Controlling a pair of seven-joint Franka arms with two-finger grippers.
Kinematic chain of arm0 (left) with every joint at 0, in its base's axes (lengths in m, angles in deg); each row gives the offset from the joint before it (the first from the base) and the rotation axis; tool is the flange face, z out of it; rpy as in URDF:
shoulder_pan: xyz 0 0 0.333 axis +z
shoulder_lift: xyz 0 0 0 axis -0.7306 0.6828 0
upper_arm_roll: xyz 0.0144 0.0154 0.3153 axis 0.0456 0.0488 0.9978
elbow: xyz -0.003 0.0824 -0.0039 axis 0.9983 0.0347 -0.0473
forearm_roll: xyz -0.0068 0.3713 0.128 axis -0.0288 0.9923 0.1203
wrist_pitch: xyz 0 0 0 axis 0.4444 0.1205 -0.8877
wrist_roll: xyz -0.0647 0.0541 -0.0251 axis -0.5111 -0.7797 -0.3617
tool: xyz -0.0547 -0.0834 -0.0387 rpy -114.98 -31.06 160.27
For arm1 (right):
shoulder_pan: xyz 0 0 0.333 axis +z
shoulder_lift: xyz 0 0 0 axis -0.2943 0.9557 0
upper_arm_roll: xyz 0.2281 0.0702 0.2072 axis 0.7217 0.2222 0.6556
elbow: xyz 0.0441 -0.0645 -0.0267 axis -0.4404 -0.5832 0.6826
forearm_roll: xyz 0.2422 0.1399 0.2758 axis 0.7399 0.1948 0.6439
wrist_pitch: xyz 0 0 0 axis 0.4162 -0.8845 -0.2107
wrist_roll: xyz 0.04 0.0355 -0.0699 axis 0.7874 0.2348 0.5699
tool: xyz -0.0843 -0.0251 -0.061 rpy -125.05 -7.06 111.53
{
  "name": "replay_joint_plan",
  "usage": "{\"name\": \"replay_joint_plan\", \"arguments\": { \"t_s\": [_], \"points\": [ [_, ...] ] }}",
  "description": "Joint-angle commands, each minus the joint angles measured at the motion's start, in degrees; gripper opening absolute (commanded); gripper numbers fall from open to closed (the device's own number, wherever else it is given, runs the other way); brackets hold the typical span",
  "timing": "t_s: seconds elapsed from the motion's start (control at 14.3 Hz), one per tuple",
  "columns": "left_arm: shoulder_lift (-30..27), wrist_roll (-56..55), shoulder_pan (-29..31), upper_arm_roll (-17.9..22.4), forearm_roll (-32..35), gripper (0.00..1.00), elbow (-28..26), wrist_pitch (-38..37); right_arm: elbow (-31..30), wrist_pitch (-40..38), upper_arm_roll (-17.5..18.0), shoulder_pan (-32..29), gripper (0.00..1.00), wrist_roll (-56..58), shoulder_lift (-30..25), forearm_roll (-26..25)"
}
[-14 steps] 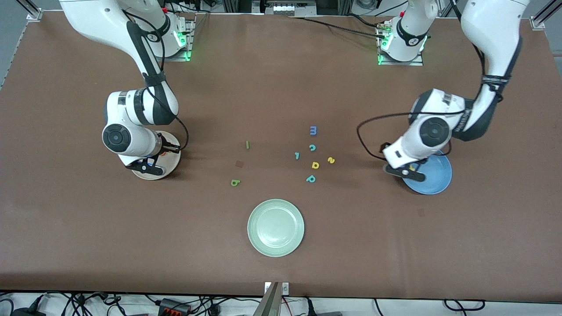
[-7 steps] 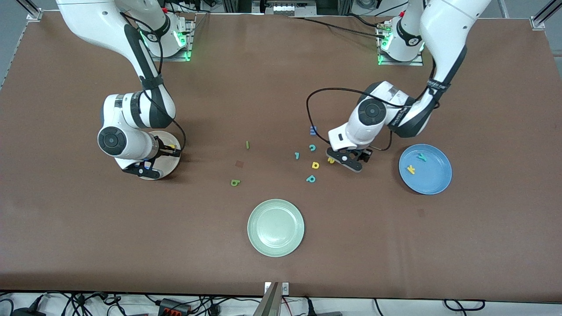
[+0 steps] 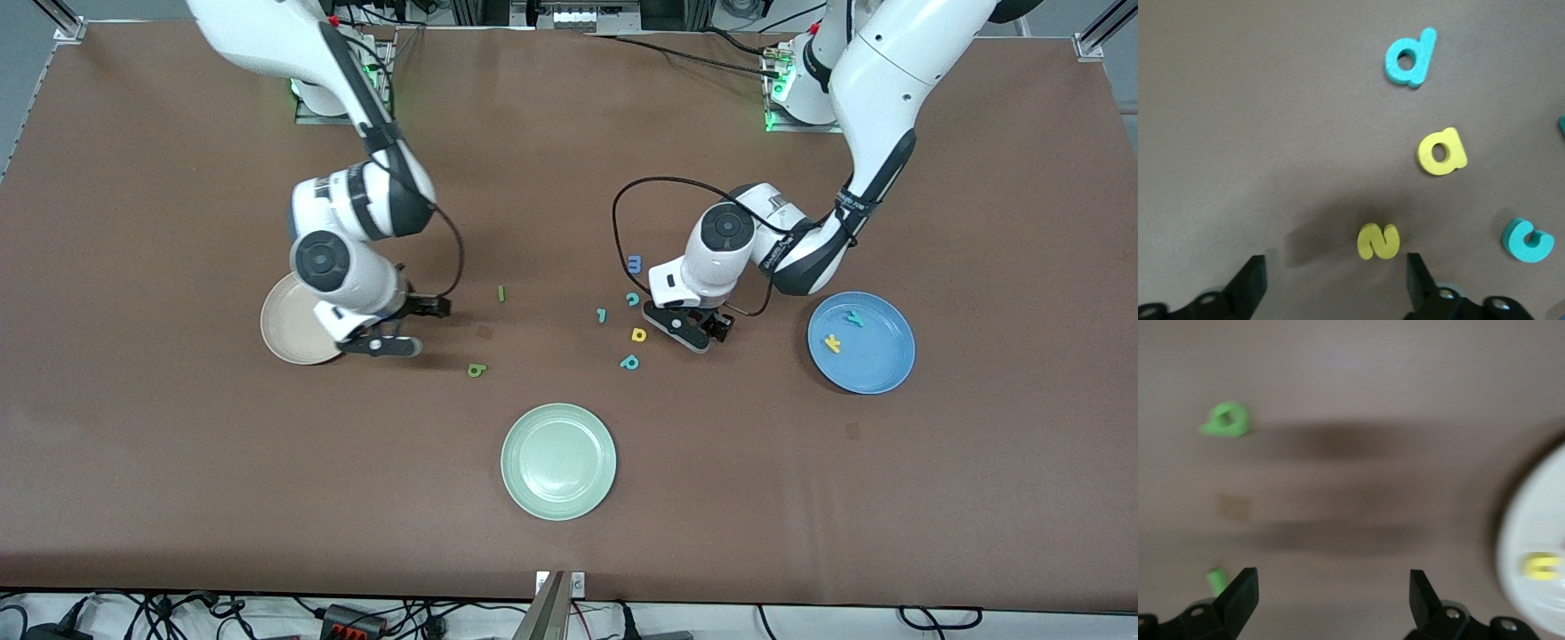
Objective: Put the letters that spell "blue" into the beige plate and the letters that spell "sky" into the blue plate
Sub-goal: 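Grasp the green letter with the right gripper while the left gripper grasps z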
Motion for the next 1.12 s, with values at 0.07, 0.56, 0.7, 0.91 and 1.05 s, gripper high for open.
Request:
{"name": "replay_joint_plan", "arguments": {
  "t_s": [0.07, 0.56, 0.7, 0.91, 1.05],
  "points": [
    [1.67, -1.66, -0.18, 0.07, 3.45, 0.9, 1.41, 3.03, 2.99, 2.39, -0.61, 7.44, 0.96, -4.27, 4.44, 1.27],
    [2.19, -1.66, -0.53, 0.07, 3.63, 0.59, 0.88, 3.03, 4.31, 4.15, -0.88, 13.51, 0.59, -8.25, 9.1, 0.31],
    [2.19, -1.66, -0.53, 0.07, 3.72, 0.35, 0.88, 3.03, 4.49, 4.41, -0.97, 13.43, 0.57, -8.43, 9.37, -1.53],
    [1.76, -1.57, -0.27, 0.07, 3.72, 0.15, 1.05, 3.03, 4.49, 4.85, -0.88, 13.51, 0.5, -8.51, 9.9, -2.24],
    [0.97, -1.3, 0.61, 0.07, 3.72, 0.12, 1.05, 2.86, 4.58, 4.76, -0.88, 13.16, 0.31, -8.43, 9.81, -2.24]
  ]
}}
